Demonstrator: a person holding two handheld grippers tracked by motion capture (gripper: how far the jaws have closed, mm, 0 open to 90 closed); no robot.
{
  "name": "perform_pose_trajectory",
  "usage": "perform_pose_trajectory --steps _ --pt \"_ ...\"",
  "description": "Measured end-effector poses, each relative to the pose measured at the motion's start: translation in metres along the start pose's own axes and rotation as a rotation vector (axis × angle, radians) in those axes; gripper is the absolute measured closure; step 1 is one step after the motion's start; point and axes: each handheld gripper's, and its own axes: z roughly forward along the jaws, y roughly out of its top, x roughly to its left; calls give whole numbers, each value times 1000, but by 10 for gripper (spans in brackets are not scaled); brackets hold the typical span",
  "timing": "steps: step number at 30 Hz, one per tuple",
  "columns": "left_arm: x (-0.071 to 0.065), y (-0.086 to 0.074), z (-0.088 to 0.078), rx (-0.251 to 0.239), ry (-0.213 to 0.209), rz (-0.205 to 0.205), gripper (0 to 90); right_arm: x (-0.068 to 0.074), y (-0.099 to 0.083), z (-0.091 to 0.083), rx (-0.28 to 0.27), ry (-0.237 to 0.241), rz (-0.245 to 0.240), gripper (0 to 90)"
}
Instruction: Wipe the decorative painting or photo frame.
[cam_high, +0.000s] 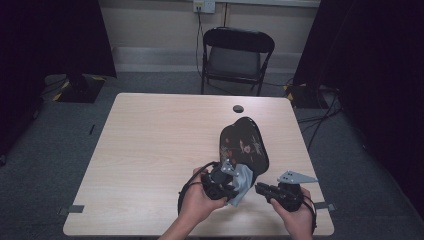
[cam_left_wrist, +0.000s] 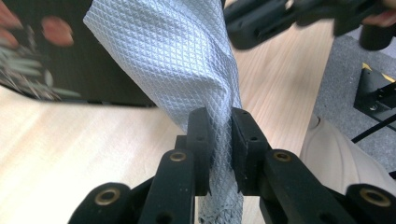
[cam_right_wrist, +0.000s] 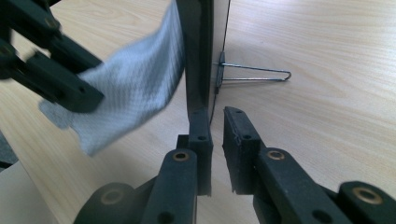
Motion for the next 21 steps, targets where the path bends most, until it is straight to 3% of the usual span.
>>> perform_pose_trajectory --steps 9,21 --pt "7 -19 21 30 -9 -56 792 0 0 0 1 1 -3 823" --pt "13 -32 29 65 -10 -79 792 0 2 1 -2 0 -4 820"
